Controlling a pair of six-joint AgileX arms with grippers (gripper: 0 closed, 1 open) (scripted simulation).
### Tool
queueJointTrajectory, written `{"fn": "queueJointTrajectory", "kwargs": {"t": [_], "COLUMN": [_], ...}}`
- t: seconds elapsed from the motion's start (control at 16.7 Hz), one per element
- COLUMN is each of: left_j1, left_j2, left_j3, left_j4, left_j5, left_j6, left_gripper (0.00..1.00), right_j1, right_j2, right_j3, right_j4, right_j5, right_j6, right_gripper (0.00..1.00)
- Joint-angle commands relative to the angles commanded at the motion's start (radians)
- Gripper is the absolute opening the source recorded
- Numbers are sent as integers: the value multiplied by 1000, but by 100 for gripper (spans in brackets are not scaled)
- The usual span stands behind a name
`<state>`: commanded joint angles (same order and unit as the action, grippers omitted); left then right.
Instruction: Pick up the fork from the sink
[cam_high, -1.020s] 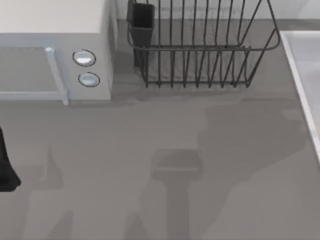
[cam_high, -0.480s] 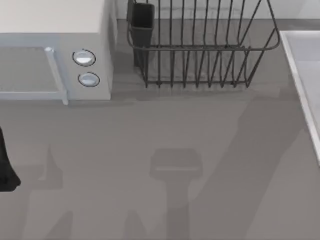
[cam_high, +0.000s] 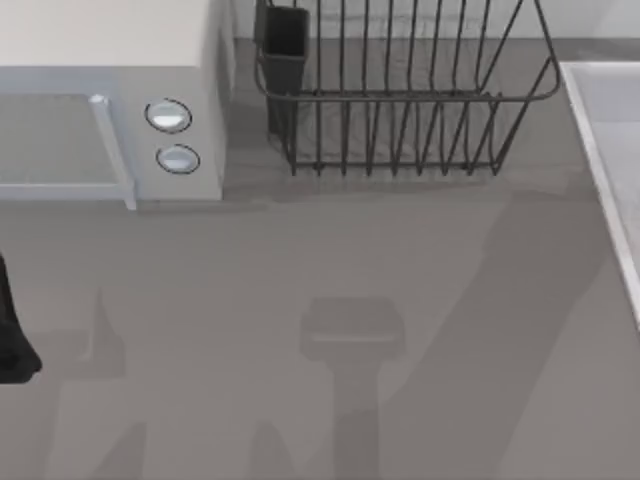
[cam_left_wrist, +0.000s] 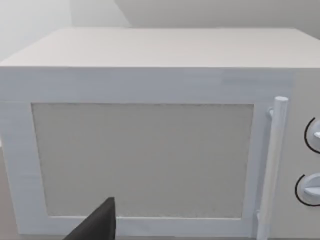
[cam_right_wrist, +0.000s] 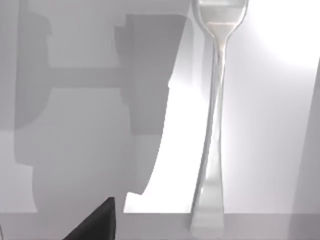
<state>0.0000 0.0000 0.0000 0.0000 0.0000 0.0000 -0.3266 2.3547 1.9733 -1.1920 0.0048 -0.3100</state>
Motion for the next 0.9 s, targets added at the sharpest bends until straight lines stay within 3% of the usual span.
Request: {"fn": "queueJointTrajectory", "kwargs": {"t": [0.54, 0.9], "left_j1": [0, 0], "left_j2": [0, 0], "left_j3": [0, 0], "left_j4": [0, 0], "left_j5": [0, 0], "left_j6": [0, 0], "left_gripper": [100, 100], "right_j1": [-4, -4], "right_j2": [185, 210], "right_j3": [-182, -205], "right_j4": [379, 418], "right_j5": [2, 2], "right_j6": [2, 2], "right_gripper": [100, 100]}}
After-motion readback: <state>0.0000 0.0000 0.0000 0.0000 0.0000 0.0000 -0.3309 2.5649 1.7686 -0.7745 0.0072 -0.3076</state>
